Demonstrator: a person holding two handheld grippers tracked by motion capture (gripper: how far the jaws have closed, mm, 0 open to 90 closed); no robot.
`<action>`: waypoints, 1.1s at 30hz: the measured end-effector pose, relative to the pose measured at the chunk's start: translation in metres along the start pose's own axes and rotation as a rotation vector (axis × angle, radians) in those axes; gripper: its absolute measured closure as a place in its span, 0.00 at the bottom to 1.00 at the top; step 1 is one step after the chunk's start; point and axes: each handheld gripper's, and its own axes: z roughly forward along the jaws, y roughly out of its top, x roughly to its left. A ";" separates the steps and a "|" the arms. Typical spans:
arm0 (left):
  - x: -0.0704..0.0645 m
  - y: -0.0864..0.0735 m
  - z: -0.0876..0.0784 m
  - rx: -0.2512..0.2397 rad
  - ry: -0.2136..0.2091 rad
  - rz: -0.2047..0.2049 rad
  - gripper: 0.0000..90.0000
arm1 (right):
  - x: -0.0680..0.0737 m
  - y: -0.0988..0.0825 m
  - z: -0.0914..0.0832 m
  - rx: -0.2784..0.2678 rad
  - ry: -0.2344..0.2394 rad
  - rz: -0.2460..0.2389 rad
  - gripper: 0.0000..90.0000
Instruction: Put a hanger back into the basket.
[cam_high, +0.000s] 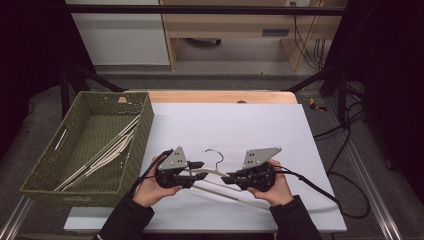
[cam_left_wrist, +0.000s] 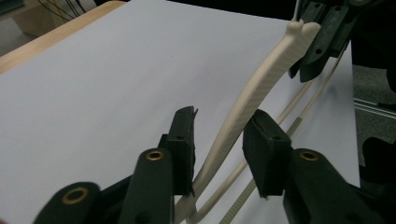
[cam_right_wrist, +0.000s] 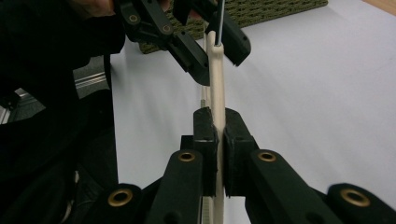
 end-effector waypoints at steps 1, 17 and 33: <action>0.000 0.000 0.000 0.009 0.001 0.012 0.73 | 0.000 0.000 0.000 0.003 0.004 -0.003 0.96; -0.015 0.007 -0.001 0.043 -0.021 0.055 0.90 | -0.004 -0.001 -0.003 -0.001 -0.128 -0.010 0.79; -0.019 0.008 -0.004 0.031 0.011 -0.016 0.95 | -0.009 -0.007 -0.017 -0.066 -0.236 0.064 0.28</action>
